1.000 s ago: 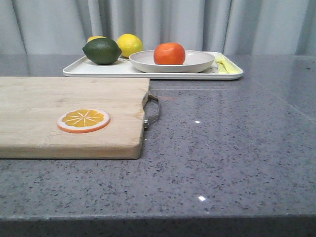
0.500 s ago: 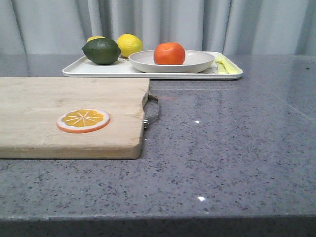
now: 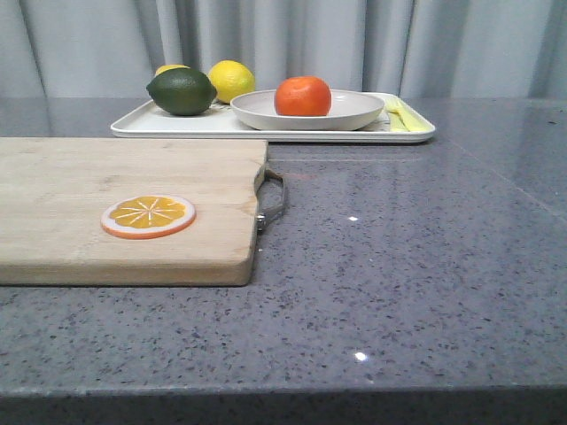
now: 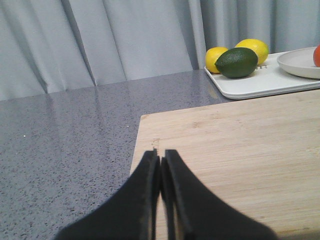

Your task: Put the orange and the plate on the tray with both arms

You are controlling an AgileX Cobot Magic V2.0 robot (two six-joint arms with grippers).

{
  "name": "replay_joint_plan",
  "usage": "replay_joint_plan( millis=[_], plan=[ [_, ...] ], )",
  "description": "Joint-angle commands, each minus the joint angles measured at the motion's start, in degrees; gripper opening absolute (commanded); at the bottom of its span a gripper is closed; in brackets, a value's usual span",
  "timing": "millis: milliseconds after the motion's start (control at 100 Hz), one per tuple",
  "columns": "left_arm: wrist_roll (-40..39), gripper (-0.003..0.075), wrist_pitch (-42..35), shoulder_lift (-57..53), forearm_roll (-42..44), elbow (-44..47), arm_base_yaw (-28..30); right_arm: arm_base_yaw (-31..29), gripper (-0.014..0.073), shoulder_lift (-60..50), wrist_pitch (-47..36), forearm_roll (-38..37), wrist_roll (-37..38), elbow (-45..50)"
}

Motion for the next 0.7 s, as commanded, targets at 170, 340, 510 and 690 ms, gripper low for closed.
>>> replay_joint_plan(
  millis=[170,340,510,690],
  plan=[
    [-0.7,-0.0020,-4.9,-1.9,-0.1,0.6,0.1,-0.3,-0.0069,0.6,-4.3,-0.1,-0.5,-1.7],
    [-0.7,-0.0020,-4.9,-1.9,-0.1,0.6,0.1,-0.3,-0.0069,0.6,-4.9,-1.4,-0.5,-0.8],
    [-0.7,-0.0020,-4.9,-1.9,-0.1,0.6,0.1,-0.3,-0.0069,-0.8,-8.7,-6.3,6.7,1.8],
    [-0.7,-0.0020,-4.9,-1.9,-0.1,0.6,0.1,-0.3,-0.0069,-3.8,-10.2,-21.7,23.4,5.6]
  ],
)
